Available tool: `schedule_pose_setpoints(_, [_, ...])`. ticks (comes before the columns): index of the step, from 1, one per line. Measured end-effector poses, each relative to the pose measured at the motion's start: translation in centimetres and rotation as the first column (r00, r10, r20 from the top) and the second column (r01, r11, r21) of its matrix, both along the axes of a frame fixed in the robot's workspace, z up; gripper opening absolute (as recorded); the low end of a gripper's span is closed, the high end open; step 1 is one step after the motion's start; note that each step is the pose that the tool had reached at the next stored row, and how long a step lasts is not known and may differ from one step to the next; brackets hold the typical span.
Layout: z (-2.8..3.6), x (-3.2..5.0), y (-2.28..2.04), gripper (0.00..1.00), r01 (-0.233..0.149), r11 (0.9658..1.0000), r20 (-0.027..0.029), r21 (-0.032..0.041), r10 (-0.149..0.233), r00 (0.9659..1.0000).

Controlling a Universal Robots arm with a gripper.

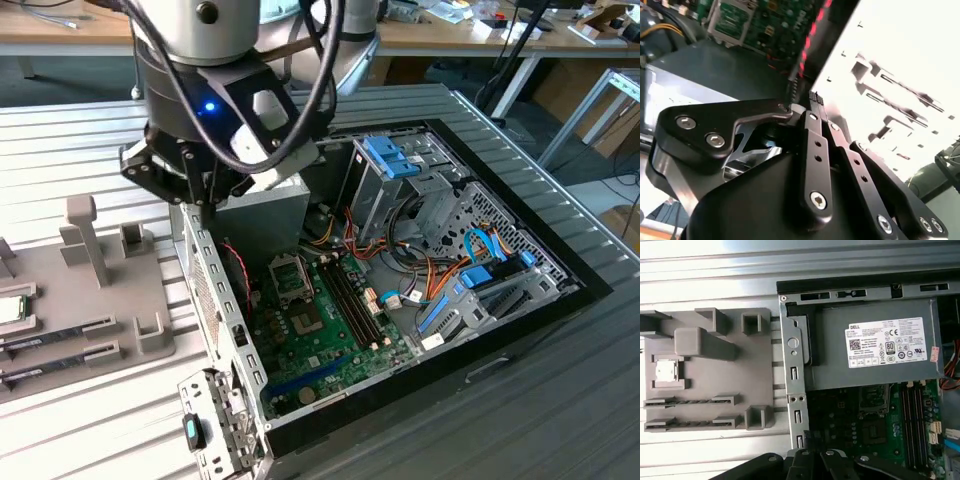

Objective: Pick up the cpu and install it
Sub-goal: 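Reach for the cpu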

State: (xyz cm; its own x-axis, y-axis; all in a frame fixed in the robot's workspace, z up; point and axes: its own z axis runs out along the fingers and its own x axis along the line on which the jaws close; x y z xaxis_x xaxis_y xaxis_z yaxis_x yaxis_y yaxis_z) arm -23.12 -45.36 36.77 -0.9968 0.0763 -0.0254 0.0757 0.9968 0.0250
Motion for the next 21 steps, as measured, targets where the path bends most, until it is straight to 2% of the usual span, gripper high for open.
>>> schedule_pose_setpoints(1, [-0.02, -0.85, 0.0, 0.11, 0.0, 1.0, 0.0002, 0.0001, 0.0, 1.0])
schedule_pose_setpoints(5, [-0.12, -2.82, 0.04, 0.11, 0.0, 1.0, 0.0005, 0.0005, 0.0, 1.0])
schedule_pose_setpoints(7, [-0.27, -4.28, 0.06, 0.11, 0.0, 1.0, 0.0007, 0.0008, 0.0, 1.0])
schedule_pose_setpoints(10, [-0.52, -5.65, 0.12, 0.11, 0.0, 1.0, 0.0009, 0.0008, 0.0, 1.0])
schedule_pose_setpoints(13, [-0.87, -7.88, 0.14, 0.11, 0.0, 1.0, 0.001, 0.0008, 0.0, 1.0])
schedule_pose_setpoints(18, [-1.16, -9.27, 0.14, 0.11, 0.0, 1.0, 0.001, 0.0008, 0.0, 1.0])
schedule_pose_setpoints(21, [-2.05, -10.58, 0.16, 0.11, 0.0, 1.0, 0.0011, 0.0009, 0.0, 1.0])
